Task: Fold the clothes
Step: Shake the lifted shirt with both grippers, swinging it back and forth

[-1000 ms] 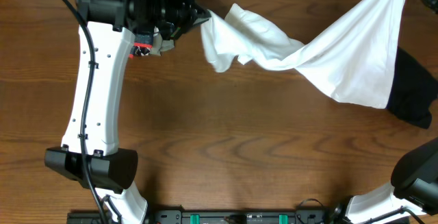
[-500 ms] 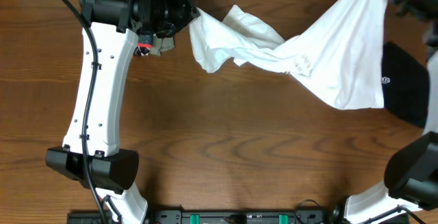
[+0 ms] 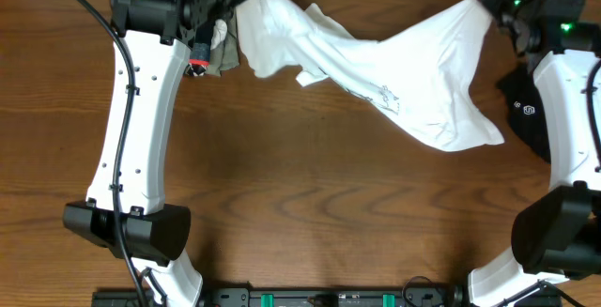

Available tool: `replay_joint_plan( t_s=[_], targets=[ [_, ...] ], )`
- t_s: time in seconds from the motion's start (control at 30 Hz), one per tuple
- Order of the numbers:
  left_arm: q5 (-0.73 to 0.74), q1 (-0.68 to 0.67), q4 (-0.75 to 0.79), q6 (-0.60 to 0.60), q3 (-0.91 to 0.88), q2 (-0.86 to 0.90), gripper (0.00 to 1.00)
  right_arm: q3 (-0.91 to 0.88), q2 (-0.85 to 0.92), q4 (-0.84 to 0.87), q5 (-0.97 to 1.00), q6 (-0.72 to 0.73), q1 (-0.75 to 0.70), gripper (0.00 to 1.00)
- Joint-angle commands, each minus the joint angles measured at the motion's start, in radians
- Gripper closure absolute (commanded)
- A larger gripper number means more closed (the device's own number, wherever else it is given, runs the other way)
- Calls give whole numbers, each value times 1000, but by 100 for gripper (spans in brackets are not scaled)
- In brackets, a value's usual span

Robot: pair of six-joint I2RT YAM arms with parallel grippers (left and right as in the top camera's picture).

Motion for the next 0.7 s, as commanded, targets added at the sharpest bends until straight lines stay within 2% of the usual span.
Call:
replay_joint_plan(
  t_s=[0.0, 0.2, 0.33, 0.5, 0.67],
  targets=[
    [-71, 3, 61, 25, 14, 4, 94, 120, -14, -7, 77, -127, -3, 98],
    [-74, 16, 151, 40, 14, 4, 94, 333, -13, -110, 89, -254, -21, 98],
    [-71, 16, 154, 106, 30, 0, 94, 444, -13, -219, 156, -370, -21, 98],
    [-73, 12, 21, 144, 85, -42, 94, 533, -13, -435, 266, -478, -19, 98],
    [-111, -31, -155, 195, 114, -133, 94, 598, -13, -661, 284, -498, -18, 98]
  ],
)
